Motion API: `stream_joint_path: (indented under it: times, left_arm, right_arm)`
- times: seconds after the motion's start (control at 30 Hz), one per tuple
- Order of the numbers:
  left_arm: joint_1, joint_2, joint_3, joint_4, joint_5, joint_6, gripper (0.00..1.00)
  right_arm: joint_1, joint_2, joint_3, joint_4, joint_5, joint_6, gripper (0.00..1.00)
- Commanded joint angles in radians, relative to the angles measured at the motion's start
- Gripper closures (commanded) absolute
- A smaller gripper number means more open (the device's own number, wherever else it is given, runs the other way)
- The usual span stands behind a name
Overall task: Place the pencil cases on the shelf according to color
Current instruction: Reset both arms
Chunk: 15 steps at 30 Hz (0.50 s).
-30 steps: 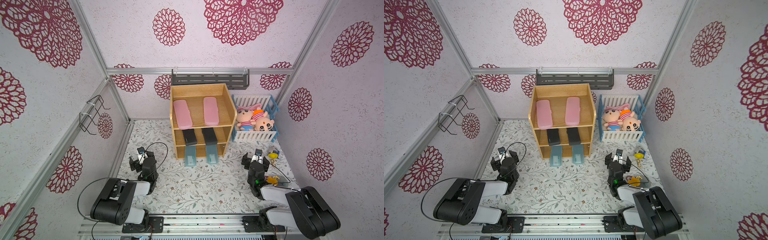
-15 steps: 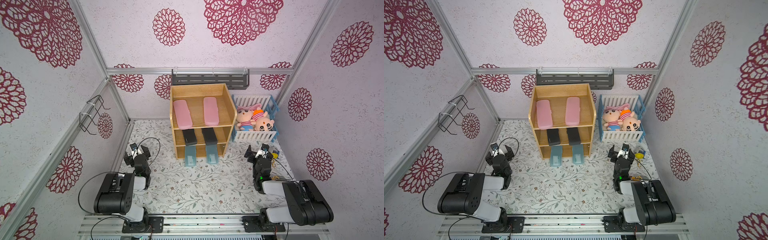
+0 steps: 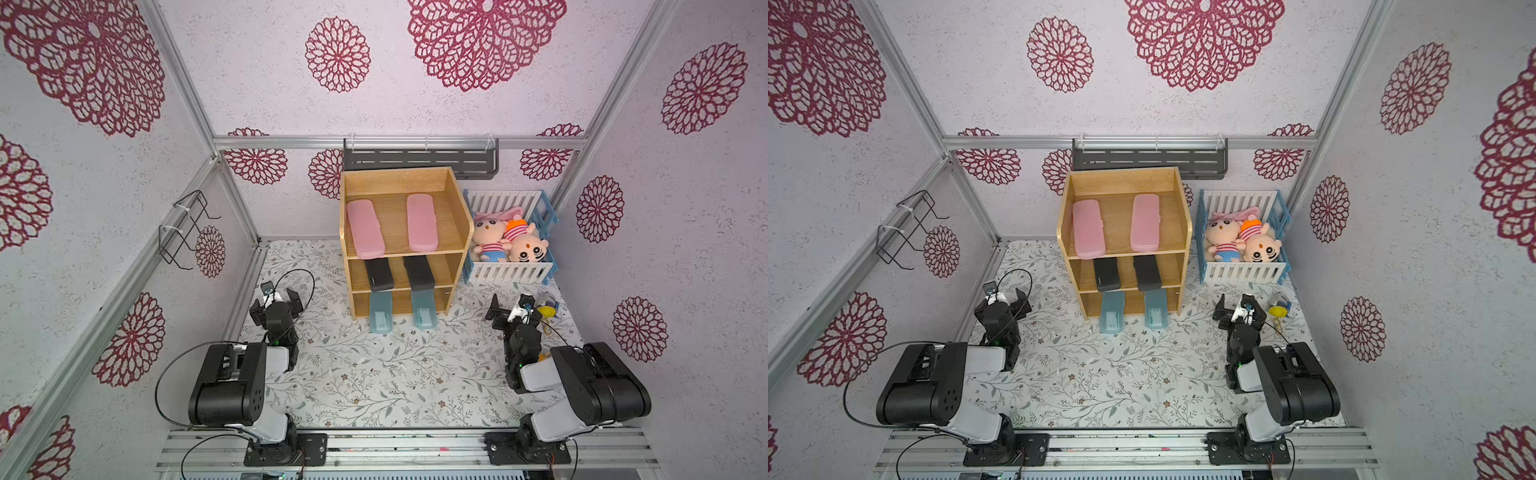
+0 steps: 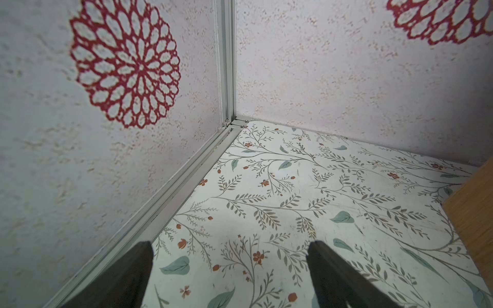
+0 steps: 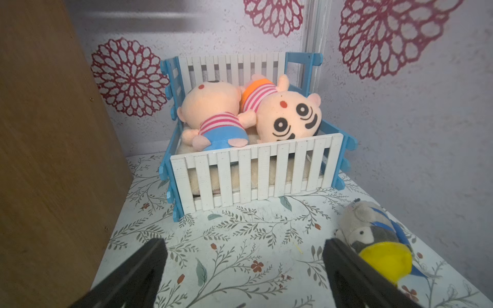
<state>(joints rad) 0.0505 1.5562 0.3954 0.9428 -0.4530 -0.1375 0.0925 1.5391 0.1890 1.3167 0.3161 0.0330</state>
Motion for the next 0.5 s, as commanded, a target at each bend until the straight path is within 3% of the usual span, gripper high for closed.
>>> stream_joint_path:
  times: [0.0, 0.47]
  left_arm:
    - [0.009, 0.001, 0.003, -0.011, 0.015, -0.008, 0.03]
    - [0.009, 0.002, 0.003, -0.011, 0.014, -0.009, 0.03]
  right_arm:
    - [0.006, -0.001, 0.003, 0.065, -0.001, -0.022, 0.01]
    - [0.006, -0.004, 0.003, 0.062, -0.002, -0.021, 0.01]
